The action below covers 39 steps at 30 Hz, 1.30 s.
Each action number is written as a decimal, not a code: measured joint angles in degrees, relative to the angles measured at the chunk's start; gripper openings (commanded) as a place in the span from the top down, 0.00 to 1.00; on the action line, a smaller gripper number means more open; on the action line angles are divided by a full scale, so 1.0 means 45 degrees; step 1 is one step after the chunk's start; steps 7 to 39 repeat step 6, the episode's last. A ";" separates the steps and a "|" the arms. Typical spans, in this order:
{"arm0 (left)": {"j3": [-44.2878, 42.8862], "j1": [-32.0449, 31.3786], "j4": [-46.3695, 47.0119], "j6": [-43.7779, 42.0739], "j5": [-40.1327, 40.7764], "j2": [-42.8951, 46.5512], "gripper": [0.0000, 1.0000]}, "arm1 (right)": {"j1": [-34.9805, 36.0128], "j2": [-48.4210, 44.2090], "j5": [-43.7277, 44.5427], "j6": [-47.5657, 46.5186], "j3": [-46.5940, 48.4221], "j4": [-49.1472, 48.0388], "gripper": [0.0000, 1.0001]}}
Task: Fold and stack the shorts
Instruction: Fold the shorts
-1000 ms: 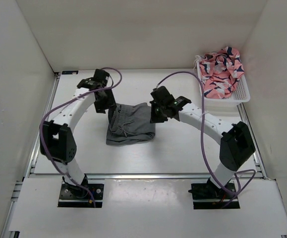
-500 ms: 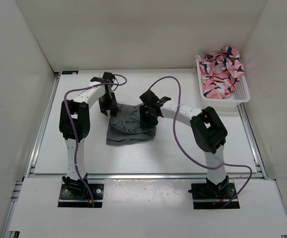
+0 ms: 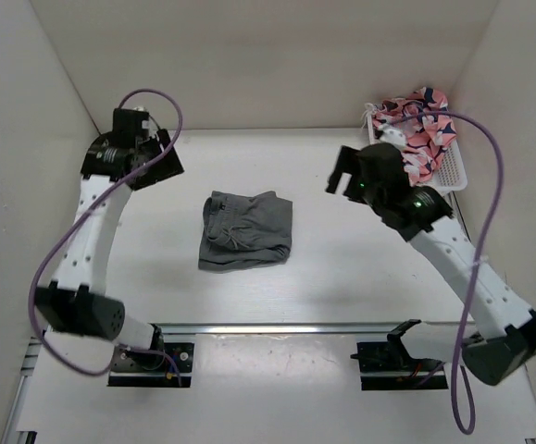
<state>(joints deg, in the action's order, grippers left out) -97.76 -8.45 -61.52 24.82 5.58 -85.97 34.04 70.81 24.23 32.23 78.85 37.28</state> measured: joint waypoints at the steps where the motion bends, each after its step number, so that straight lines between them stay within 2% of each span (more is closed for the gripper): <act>1: 0.0588 0.0049 0.0165 0.0058 -0.0015 0.0797 0.20 | -0.0199 -0.0437 0.0321 -0.0019 -0.0345 0.0311 0.01; 6: 0.3322 0.0199 0.0316 0.0398 -0.0092 0.3458 0.20 | -0.0889 -0.2064 0.1501 -0.0029 -0.2137 0.2142 0.01; 39: 0.3322 0.0199 0.0316 0.0398 -0.0092 0.3458 0.20 | -0.0889 -0.2064 0.1501 -0.0029 -0.2137 0.2142 0.01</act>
